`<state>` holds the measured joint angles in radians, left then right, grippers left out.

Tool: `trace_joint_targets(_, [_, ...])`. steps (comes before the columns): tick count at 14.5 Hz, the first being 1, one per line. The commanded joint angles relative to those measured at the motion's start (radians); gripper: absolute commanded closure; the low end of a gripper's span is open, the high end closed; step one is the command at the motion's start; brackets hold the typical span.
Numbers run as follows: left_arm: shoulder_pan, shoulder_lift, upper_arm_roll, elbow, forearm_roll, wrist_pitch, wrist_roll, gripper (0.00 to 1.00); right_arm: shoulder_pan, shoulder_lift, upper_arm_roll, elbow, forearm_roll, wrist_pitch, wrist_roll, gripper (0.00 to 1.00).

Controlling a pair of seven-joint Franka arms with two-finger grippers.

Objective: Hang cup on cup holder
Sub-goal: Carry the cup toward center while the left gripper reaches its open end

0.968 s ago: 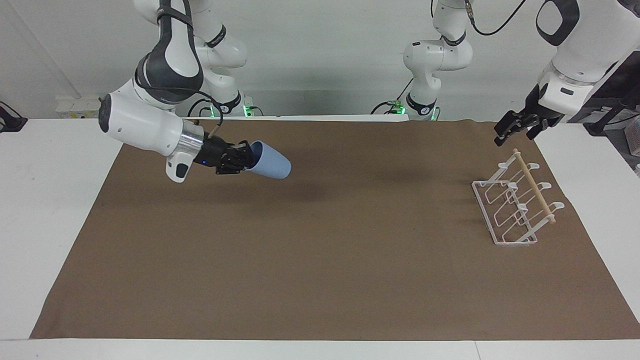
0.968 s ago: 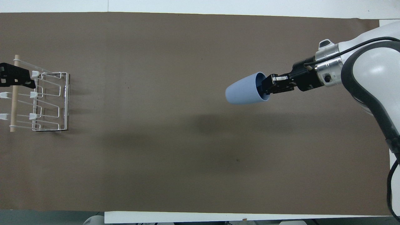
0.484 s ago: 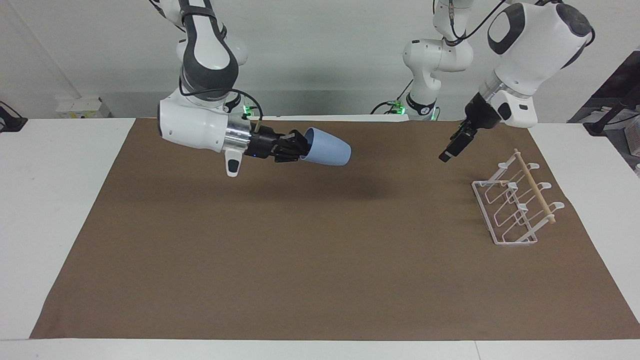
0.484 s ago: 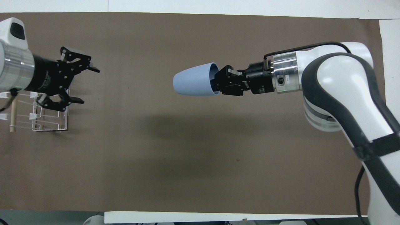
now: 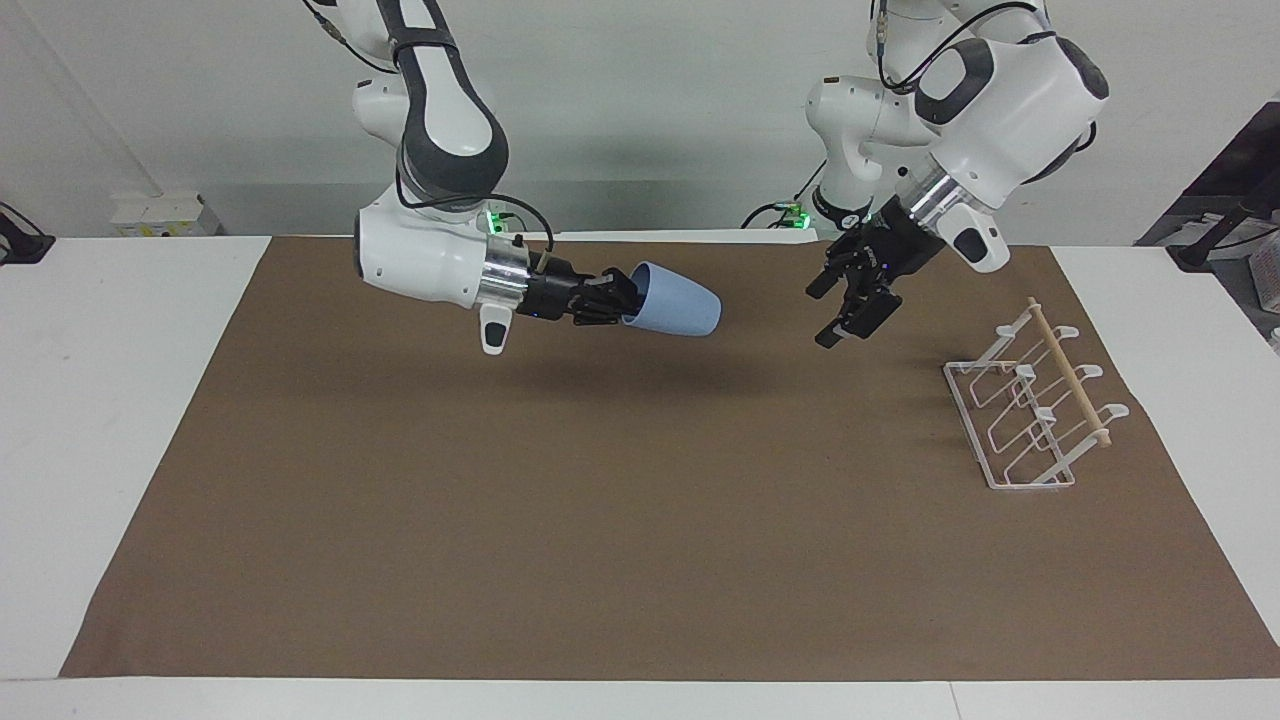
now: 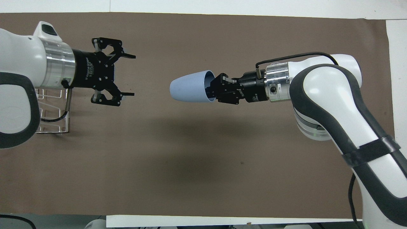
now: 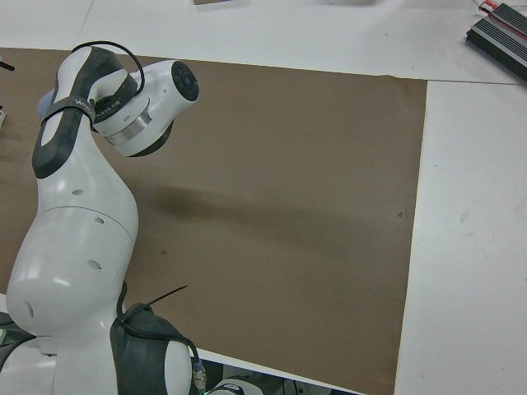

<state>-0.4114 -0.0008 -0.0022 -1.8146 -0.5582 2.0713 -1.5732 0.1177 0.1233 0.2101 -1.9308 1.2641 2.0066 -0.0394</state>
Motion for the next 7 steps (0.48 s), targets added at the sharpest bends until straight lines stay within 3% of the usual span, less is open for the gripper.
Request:
trace_joint_targets(1, [-0.070, 0.036, 0.013, -0.006, -0.051, 0.070, -0.120, 0.00, 0.008, -0.031, 0.002, -0.028, 0.021, 0.018, 0.022, 1.00])
trace_joint_targets(7, [-0.135, 0.031, 0.014, 0.004, -0.045, -0.013, -0.166, 0.00, 0.025, -0.031, 0.002, -0.030, 0.021, 0.050, 0.038, 1.00])
